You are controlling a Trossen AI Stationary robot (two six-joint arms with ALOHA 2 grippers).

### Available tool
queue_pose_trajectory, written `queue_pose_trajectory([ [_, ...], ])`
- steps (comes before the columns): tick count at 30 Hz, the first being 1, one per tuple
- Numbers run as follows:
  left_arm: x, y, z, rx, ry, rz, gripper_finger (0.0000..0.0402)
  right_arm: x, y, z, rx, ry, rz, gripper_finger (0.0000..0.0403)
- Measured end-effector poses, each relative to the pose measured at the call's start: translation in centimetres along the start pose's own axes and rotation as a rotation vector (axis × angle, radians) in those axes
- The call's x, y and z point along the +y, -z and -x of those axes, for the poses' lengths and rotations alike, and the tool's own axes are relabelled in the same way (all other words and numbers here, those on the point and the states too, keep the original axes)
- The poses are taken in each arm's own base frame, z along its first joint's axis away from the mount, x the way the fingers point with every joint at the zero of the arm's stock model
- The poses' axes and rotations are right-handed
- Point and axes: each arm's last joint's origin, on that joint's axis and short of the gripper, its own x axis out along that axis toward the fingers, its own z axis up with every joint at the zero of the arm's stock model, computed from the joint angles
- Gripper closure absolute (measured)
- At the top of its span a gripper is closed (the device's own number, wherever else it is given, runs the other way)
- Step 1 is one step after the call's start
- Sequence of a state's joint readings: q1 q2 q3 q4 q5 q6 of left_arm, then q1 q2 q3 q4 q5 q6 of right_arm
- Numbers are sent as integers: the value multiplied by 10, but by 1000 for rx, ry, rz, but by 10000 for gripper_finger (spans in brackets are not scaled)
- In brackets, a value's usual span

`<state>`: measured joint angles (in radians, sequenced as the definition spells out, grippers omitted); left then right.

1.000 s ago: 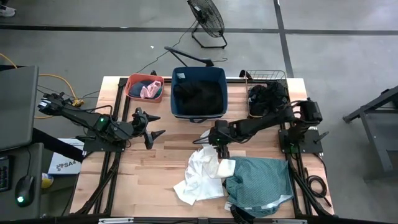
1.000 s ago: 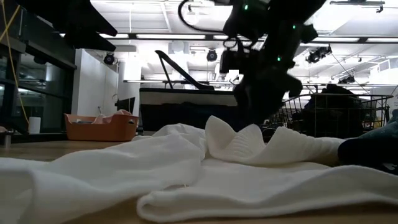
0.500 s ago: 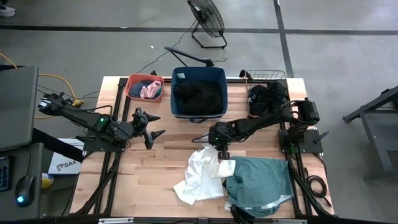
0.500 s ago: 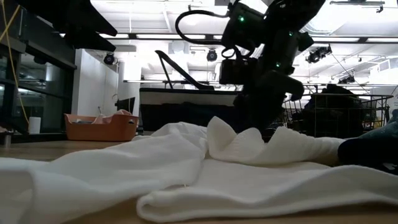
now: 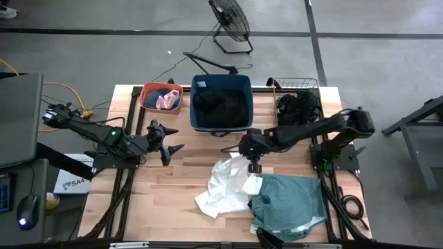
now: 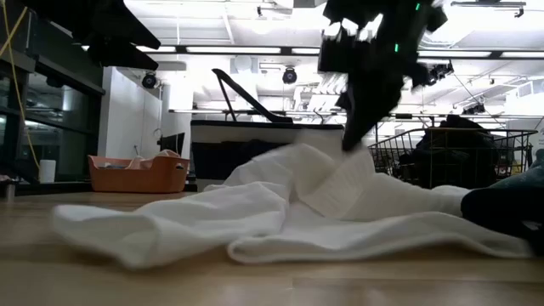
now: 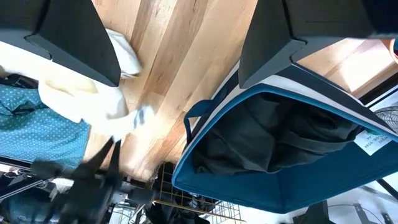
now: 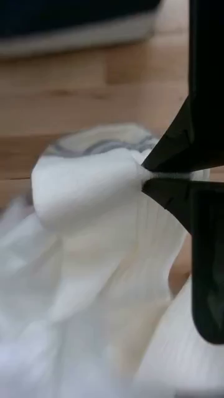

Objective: Pick & Place Cloths
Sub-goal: Put the white sock into the orange bin

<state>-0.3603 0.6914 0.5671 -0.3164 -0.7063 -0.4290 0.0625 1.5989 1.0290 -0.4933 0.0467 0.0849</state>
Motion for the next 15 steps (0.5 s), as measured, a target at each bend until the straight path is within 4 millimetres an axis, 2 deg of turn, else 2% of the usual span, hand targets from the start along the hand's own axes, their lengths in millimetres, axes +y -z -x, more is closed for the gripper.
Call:
queue_pose_trajectory([
  [5, 0, 0, 0, -1, 0, 1, 83, 2, -5, 43, -146, -5, 5, 397],
  [9, 0, 0, 0, 0, 0, 1, 83, 4, -5, 69, -228, -20, 10, 398],
  [12, 0, 0, 0, 0, 0, 0, 83, 6, -5, 81, -271, -43, 15, 398],
  [15, 0, 0, 0, 0, 0, 0, 83, 8, -5, 83, -278, -77, 24, 398],
])
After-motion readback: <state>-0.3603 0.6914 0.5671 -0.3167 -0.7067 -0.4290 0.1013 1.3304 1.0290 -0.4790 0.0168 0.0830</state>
